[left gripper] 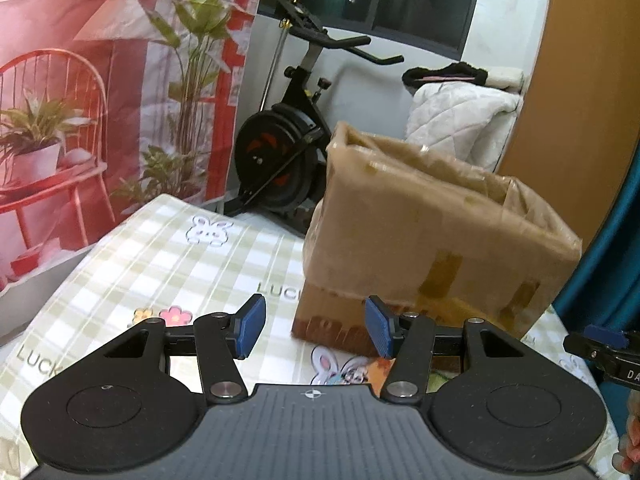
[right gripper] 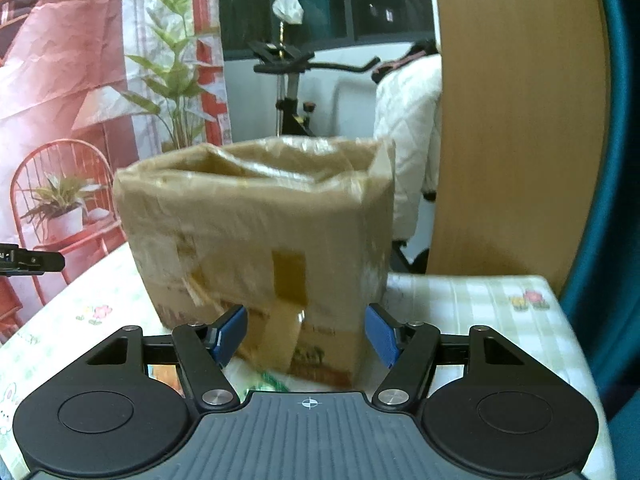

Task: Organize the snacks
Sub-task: 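Grasp the small twisted snack with the right tool while the left tool returns to the table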

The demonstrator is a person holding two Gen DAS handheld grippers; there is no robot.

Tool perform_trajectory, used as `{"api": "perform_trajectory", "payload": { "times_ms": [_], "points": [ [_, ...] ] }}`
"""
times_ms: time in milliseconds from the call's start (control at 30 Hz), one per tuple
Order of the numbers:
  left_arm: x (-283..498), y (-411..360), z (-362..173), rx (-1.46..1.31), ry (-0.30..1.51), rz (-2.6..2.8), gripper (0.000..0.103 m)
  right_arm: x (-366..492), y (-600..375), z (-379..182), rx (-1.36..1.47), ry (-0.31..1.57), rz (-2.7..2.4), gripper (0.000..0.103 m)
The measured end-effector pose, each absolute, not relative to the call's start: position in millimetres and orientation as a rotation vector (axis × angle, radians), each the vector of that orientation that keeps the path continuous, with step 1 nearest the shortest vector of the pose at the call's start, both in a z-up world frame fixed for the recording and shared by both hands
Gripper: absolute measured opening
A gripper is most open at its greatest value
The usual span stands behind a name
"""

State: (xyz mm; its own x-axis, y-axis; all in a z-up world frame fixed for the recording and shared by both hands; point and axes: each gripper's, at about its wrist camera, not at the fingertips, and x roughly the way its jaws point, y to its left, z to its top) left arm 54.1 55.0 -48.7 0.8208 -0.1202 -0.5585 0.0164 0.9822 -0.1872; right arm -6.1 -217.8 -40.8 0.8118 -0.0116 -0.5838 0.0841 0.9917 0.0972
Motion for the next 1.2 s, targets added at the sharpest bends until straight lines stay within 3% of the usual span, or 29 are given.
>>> {"api": "perform_trajectory", "payload": {
  "times_ms": [633, 933, 1000, 1100, 1200],
  "points": [
    [37, 38, -105, -0.150, 0.688, -0.137, 0.057, -55, -241, -138, 0.161, 0.828, -0.152, 0.057],
    [38, 35, -119, -0.143, 0.727, -0.144, 0.057, -43, -238, -163, 0.204, 0.863, -0.156, 0.044],
    [38, 34, -121, -0.142, 0.735, -0.150, 0.057, -40, -236, -166, 0.191, 0.866, -0.173, 0.038],
    [38, 32, -124, -0.146, 0.747, -0.164, 0.057, -36, -235, -168, 0.177, 0.863, -0.214, 0.018],
    [39, 30, -128, -0.155, 0.764, -0.178, 0.057, -37, -234, -169, 0.186, 0.854, -0.209, 0.018]
  ]
}}
